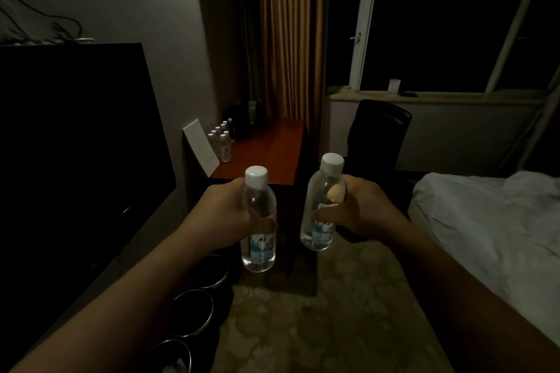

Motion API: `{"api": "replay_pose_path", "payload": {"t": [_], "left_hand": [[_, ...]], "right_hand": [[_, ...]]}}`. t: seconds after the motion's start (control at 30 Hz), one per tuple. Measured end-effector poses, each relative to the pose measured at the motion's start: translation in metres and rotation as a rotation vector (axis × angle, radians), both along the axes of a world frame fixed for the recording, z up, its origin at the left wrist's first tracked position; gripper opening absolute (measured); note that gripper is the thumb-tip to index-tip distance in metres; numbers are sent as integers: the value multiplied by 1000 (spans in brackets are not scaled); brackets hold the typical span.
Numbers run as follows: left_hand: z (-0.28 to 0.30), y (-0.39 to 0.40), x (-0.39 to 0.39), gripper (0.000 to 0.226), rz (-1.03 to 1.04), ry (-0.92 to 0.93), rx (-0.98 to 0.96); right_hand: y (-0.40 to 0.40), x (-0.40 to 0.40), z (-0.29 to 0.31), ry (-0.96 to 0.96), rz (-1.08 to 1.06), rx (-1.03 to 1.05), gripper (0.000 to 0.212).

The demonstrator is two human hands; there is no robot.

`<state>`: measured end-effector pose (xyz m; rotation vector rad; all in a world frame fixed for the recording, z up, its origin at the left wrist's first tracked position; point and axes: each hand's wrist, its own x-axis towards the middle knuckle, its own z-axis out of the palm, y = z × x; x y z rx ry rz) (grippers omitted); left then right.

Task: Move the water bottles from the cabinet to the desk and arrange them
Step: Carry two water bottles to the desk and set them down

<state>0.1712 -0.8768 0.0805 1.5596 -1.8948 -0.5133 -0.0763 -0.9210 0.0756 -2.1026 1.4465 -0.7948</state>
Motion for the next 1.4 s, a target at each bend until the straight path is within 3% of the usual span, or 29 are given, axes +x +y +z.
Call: {"api": "replay_pose_path", "payload": {"t": [0.3, 0.73, 1.2, 1.4], "left_hand": [[3, -177, -55, 40, -4, -5, -19], [15, -395, -120, 27, 73, 58, -34], [-10, -642, -76, 42, 195, 48, -26], [-10, -755, -41, 34, 251, -8, -62]], "right_hand": [[-178, -56, 6, -102, 50, 50, 41], [-412, -112, 27, 35, 128, 15, 43], [-673, -61, 4, 36, 211, 48, 47], [-789, -26, 2, 1, 241, 59, 49]]}}
